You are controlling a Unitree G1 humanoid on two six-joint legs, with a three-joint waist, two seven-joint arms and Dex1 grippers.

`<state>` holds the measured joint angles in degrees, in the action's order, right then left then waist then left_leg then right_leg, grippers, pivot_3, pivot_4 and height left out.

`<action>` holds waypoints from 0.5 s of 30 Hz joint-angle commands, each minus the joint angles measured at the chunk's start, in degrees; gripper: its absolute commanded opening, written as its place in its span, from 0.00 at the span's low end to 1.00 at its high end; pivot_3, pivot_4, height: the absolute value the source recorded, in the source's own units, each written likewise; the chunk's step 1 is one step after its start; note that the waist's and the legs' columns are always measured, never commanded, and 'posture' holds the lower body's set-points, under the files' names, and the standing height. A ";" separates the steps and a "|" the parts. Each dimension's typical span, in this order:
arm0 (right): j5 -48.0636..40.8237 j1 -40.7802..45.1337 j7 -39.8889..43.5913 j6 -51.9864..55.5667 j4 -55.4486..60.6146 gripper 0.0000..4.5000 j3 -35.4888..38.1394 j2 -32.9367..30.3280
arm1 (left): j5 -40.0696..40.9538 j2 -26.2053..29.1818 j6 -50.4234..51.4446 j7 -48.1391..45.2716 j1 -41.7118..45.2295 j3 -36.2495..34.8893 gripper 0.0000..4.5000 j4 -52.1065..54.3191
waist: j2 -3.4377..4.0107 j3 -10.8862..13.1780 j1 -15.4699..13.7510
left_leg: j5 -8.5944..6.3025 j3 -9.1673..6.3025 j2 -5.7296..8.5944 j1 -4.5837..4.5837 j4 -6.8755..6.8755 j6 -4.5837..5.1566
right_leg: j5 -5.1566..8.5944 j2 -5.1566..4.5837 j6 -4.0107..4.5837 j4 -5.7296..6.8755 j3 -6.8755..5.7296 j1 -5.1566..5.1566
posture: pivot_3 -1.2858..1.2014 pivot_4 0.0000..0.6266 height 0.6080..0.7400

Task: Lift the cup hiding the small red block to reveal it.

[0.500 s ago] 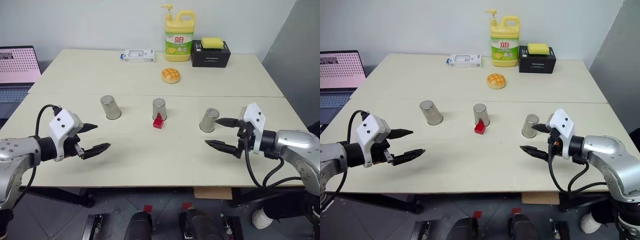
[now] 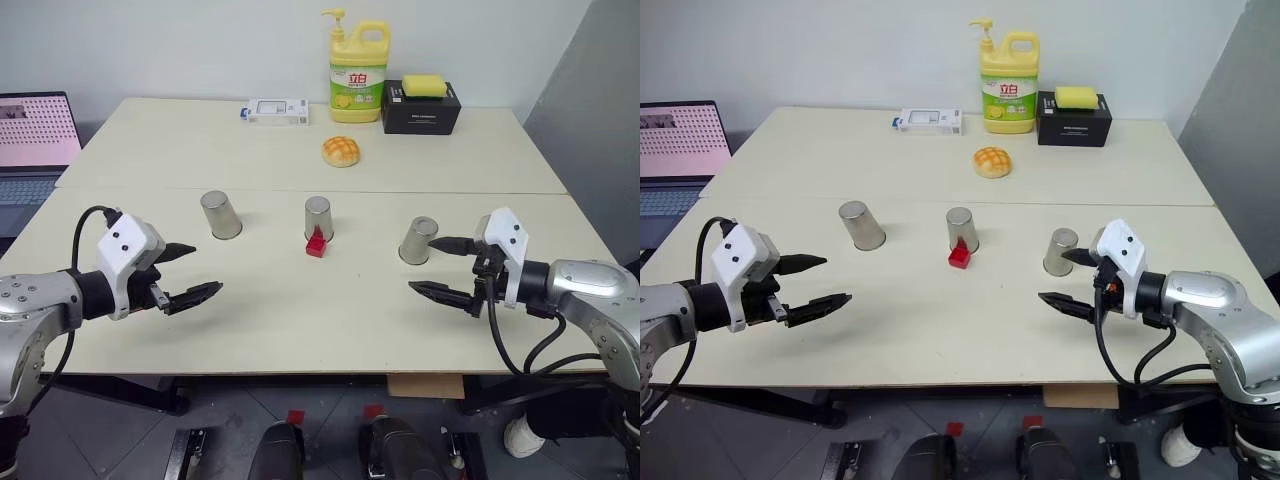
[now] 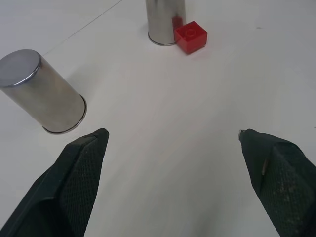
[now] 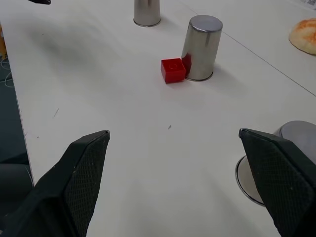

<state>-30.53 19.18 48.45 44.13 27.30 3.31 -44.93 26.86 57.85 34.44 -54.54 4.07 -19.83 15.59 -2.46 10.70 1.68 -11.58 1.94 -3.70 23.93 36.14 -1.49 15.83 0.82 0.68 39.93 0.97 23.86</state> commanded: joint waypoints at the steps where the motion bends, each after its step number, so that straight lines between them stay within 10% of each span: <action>1: -0.33 1.09 0.11 -1.11 0.70 0.99 0.92 -0.64 | 0.16 0.62 -0.24 0.34 0.10 -1.76 1.00 2.41 | 0.00 0.00 -0.01 | 0.00 0.00 0.00 0.00 0.00 0.00 | 0.00 0.00 0.00 0.00 0.00 0.00 | 0.52 0.24 1.00; 15: -0.48 -0.70 0.27 -1.48 0.00 0.99 3.31 -2.01 | -0.02 0.55 -0.36 0.60 1.35 -1.03 1.00 2.08 | 0.00 0.00 -0.01 | 0.00 0.00 0.00 0.00 0.00 0.00 | 0.00 0.00 0.00 0.00 0.01 0.00 | 0.52 0.24 1.00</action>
<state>-30.43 18.73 48.51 43.58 26.51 4.14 -46.14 26.82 57.85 34.69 -54.32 4.29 -19.78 16.36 -2.46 10.70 1.67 -11.58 1.94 -3.70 23.94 36.14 -1.49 15.83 0.82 0.68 39.93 0.98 23.86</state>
